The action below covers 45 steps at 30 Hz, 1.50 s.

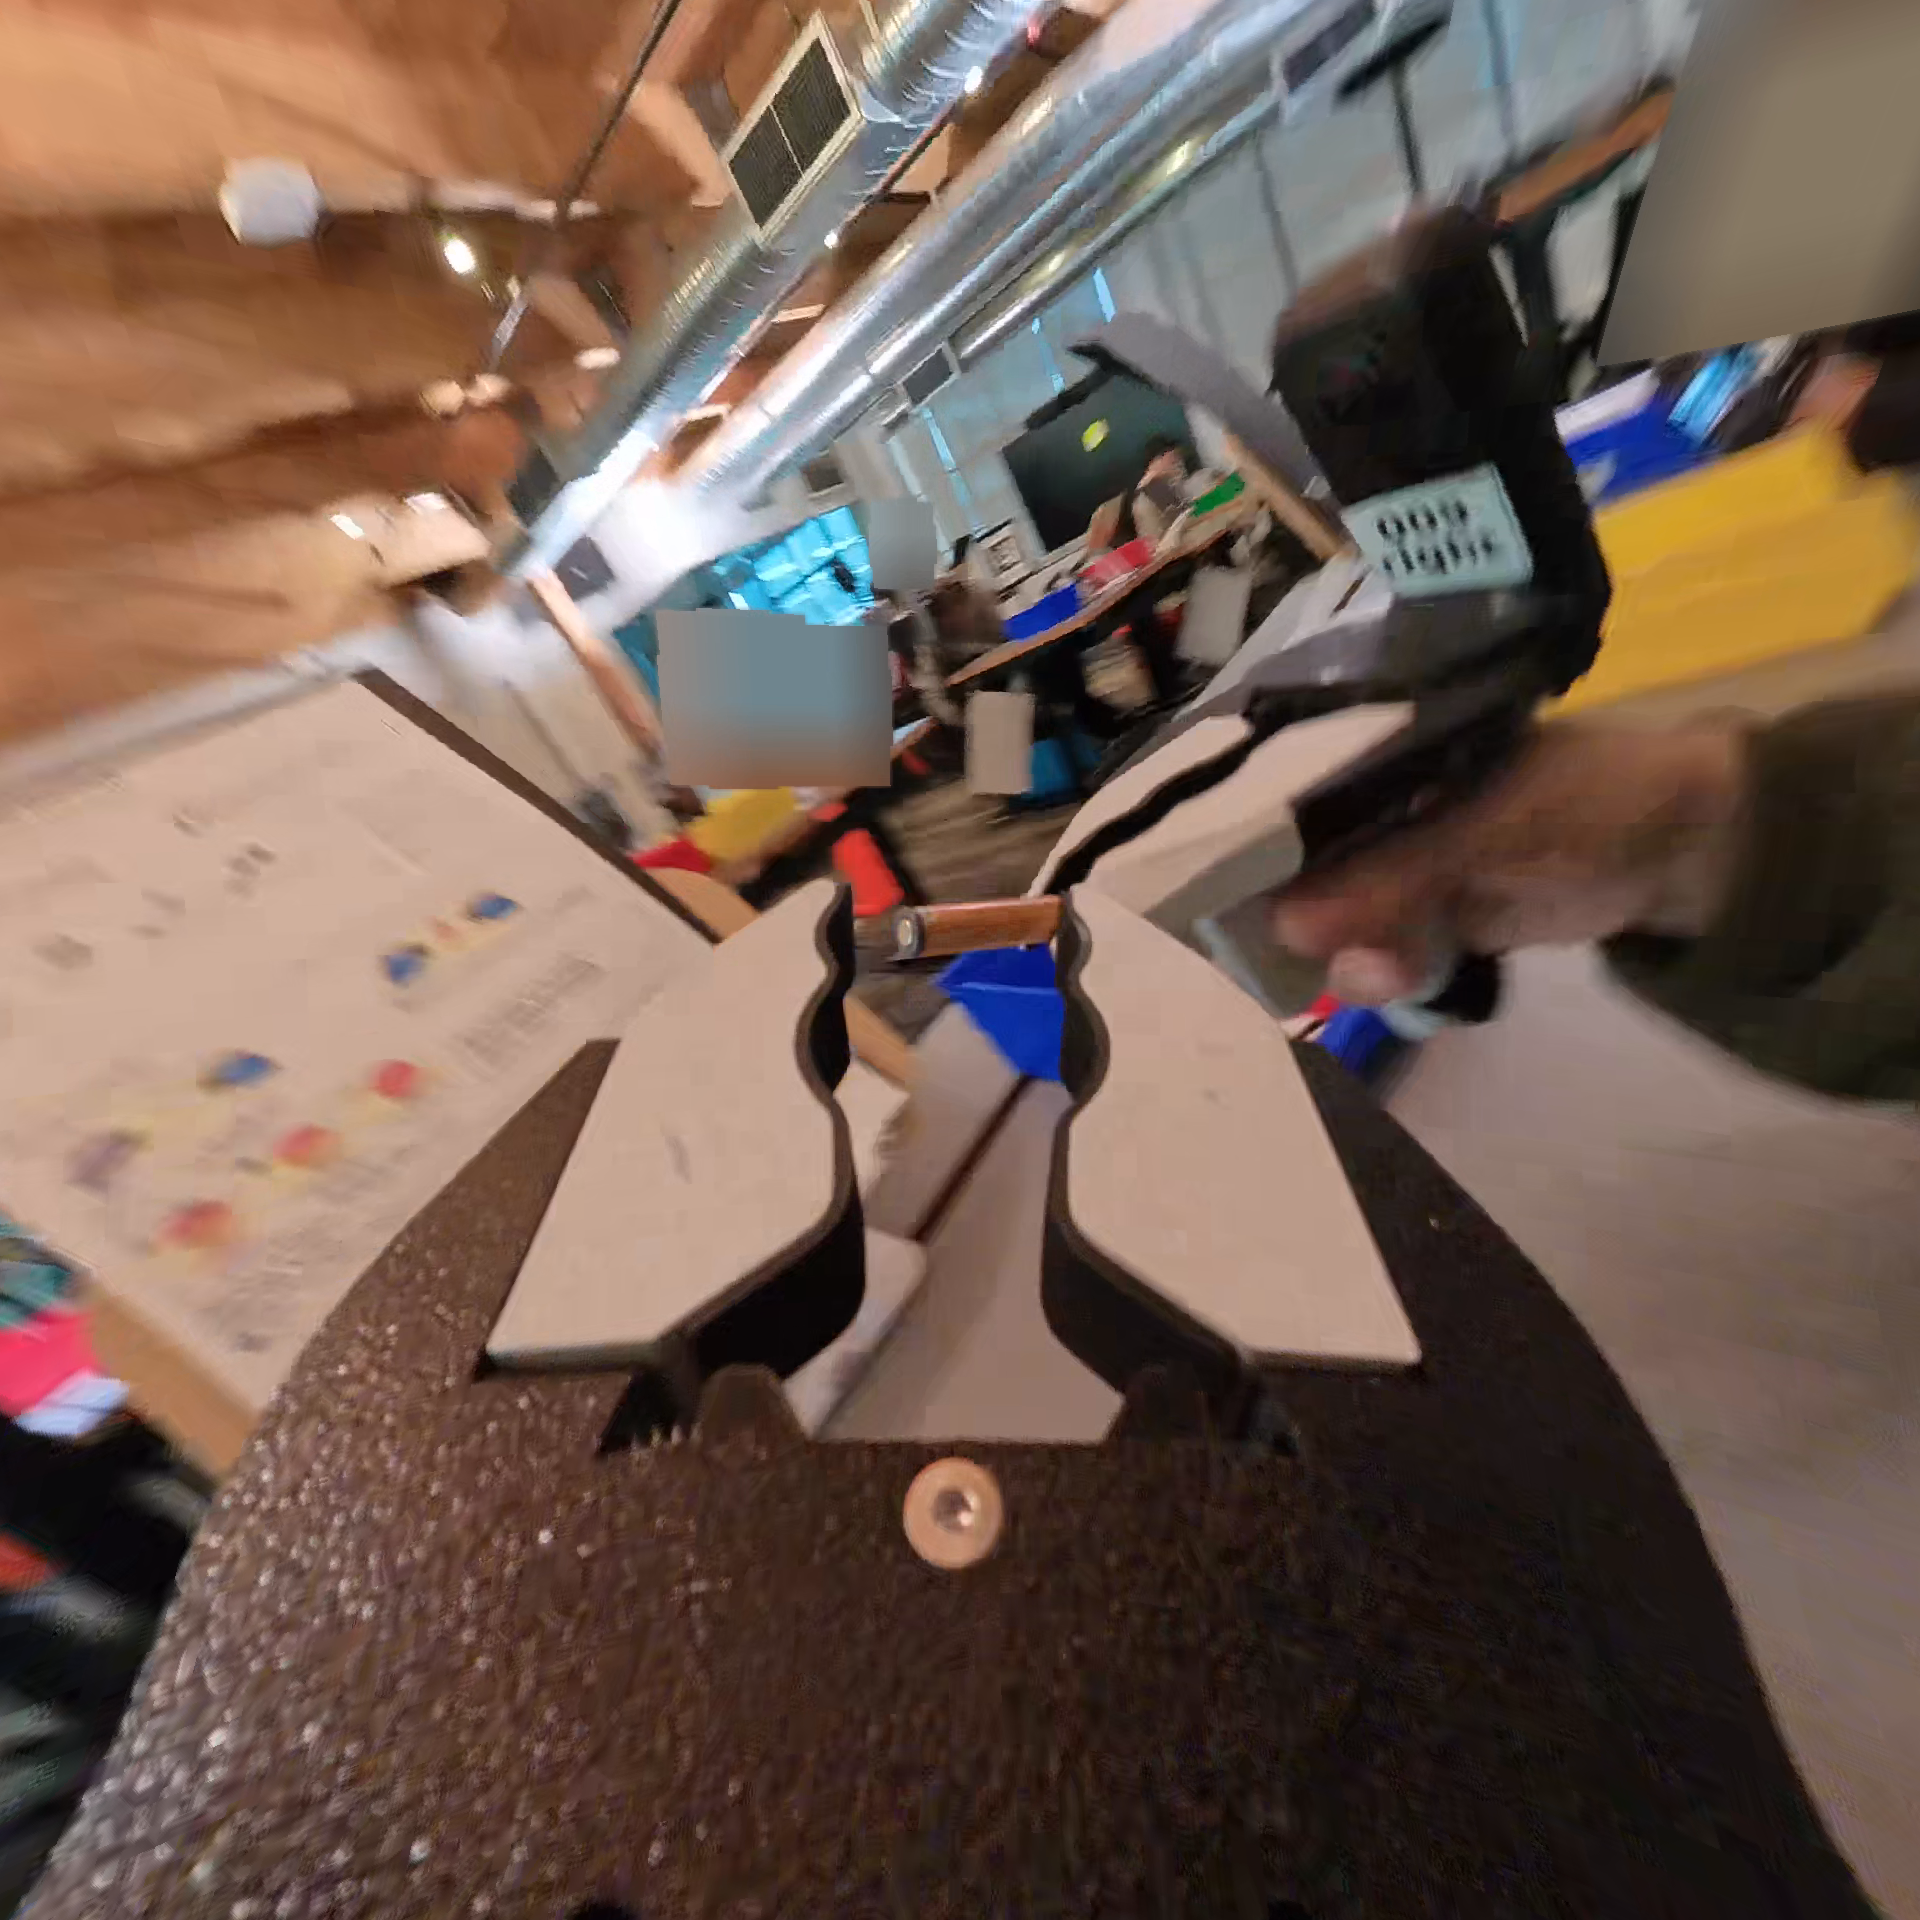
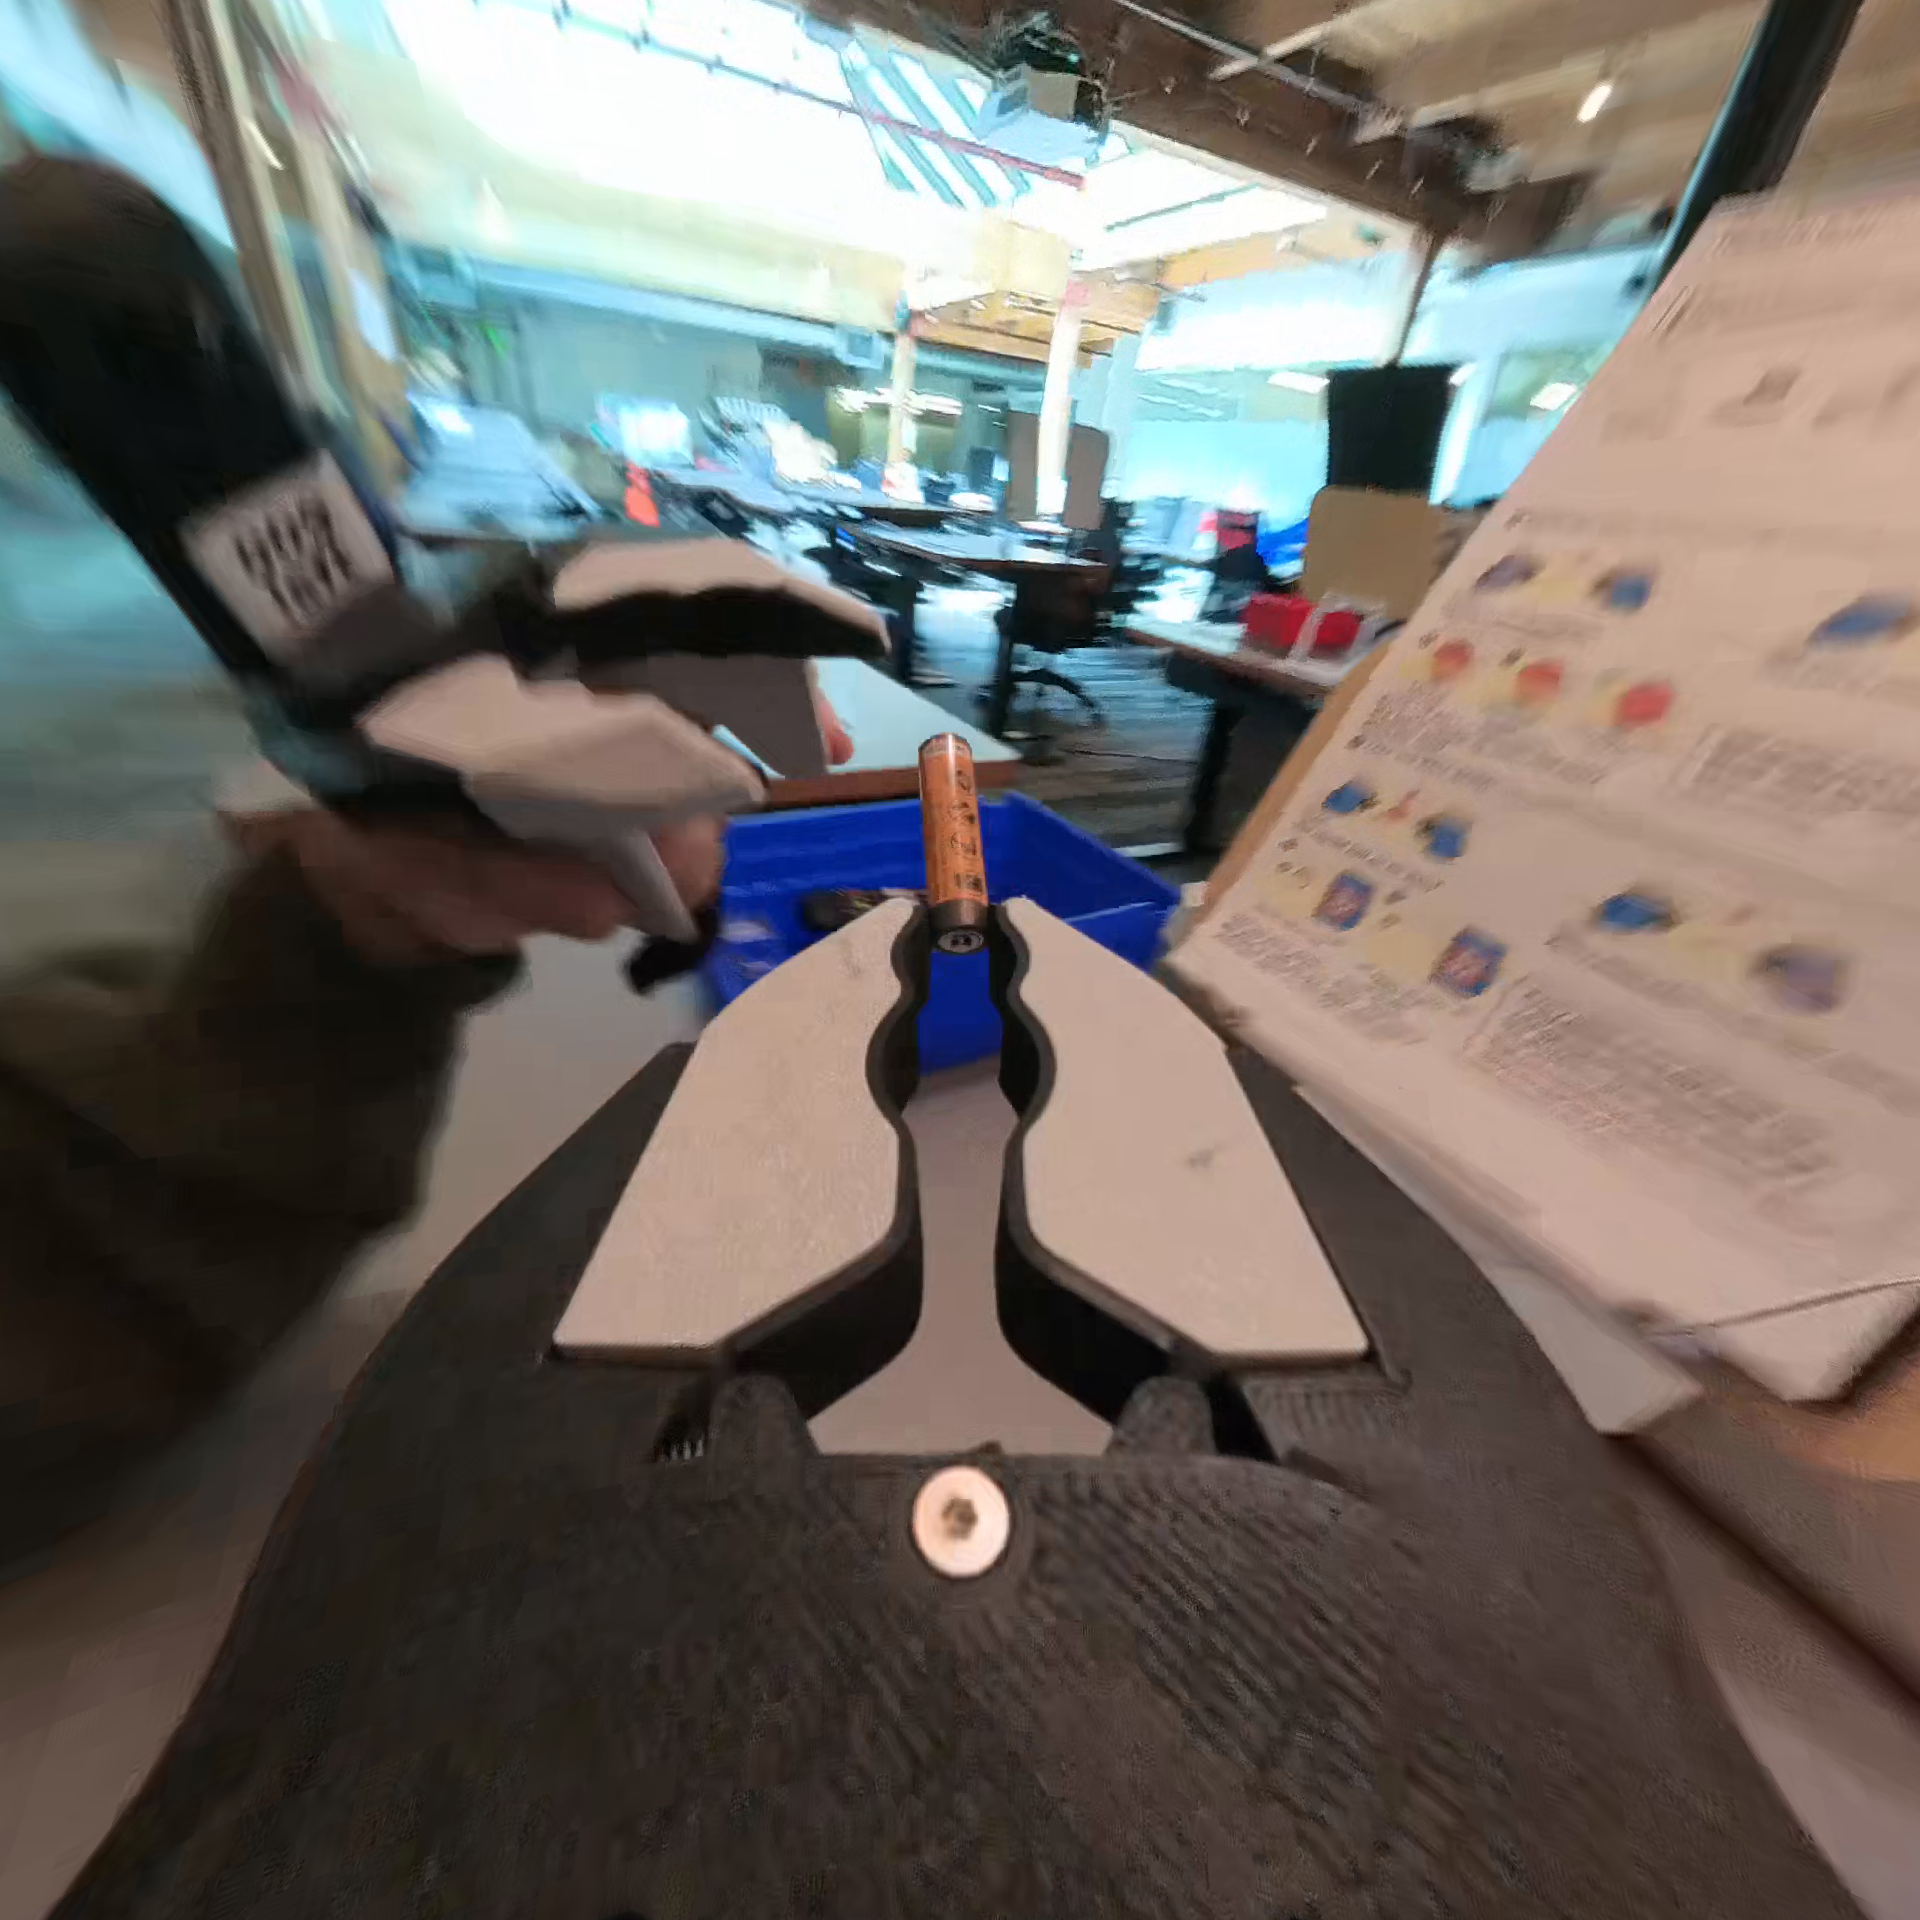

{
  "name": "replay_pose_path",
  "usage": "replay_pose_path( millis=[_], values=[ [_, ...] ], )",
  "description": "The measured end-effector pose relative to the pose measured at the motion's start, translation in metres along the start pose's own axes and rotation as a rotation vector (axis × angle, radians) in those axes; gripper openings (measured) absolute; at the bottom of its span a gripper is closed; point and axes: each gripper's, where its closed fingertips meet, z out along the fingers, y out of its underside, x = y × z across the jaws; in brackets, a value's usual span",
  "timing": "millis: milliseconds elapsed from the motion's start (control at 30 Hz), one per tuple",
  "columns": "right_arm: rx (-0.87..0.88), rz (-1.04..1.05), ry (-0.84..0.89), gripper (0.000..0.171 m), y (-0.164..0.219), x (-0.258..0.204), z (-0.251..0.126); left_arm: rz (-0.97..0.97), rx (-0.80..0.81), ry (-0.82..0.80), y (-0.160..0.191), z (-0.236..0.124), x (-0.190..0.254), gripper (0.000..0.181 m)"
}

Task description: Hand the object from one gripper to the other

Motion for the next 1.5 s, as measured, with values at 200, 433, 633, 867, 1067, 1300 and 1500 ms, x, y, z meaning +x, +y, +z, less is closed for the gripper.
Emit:
replay_pose_path(
  millis=[200,433,633,867,1067,1300,1500],
  values=[
    [0.203,0.529,-0.253,0.01,-0.02,-0.014,-0.002,0.309,-0.076,-0.079,0.014,0.019,0.01,0.061],
    [0.29,0.738,-0.39,0.011,-0.029,-0.02,-0.003,0.444,-0.045,-0.225,0.006,0.026,0.003,0.06],
    [0.302,0.766,-0.417,0.011,-0.031,-0.022,-0.004,0.421,0.012,-0.257,-0.002,0.022,0.0,0.059],
    [0.294,0.765,-0.402,0.011,-0.03,-0.02,-0.004,0.457,0.018,-0.264,-0.001,0.025,0.003,0.056],
    [0.281,0.754,-0.392,0.011,-0.028,-0.02,-0.002,0.442,0.056,-0.251,-0.006,0.024,0.007,0.058],
    [0.289,0.767,-0.389,0.011,-0.027,-0.018,-0.003,0.407,0.047,-0.25,-0.006,0.024,0.004,0.054],
    [0.35,0.906,-0.464,0.011,-0.031,-0.013,-0.007,0.379,0.033,-0.268,-0.008,0.022,0.001,0.043]
  ],
)
